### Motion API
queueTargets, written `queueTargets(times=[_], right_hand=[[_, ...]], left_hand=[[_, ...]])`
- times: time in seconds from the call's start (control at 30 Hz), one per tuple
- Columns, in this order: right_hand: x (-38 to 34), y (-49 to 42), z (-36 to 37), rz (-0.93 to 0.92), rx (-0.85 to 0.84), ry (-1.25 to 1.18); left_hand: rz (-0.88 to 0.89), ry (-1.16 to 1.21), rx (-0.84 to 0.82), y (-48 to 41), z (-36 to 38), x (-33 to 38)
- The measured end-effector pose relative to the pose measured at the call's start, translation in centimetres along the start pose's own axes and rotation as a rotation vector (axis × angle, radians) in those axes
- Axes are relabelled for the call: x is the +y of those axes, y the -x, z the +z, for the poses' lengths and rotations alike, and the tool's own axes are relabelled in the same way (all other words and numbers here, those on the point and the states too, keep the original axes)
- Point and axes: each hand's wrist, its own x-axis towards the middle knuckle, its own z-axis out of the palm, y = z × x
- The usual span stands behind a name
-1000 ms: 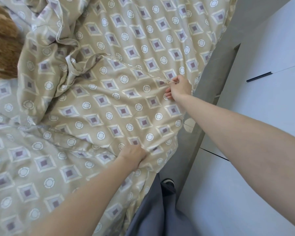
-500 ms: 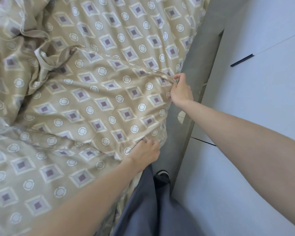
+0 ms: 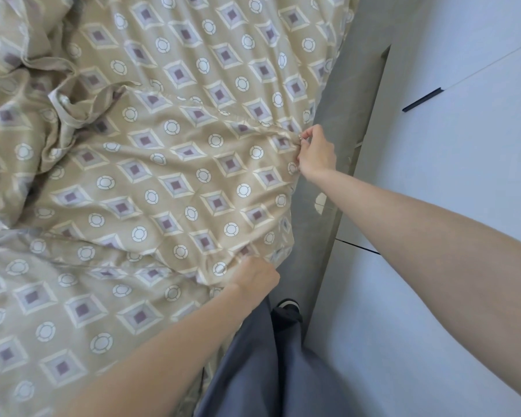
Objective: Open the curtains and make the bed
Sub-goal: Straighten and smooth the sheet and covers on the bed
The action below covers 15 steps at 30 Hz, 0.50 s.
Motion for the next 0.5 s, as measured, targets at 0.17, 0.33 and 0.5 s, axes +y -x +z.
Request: queueTargets(times=[0.17,0.33,0.5], right_hand=[[-0.7,0.0,-0.5,-0.011,0.067,0.015],[-0.9,-0.7,-0.5,0.018,0.107,0.006],[-0.7,-0.9,0.4,0.136,0.031,-0.134]], left_hand=[[0.097,-0.032,-0.020,0.8,-0.4,0.8],[0.194,-0.089,-0.035,0.3,-1.6,1.6],[0.198,-0.131,-0.048,-0.6,0.2,1.2]])
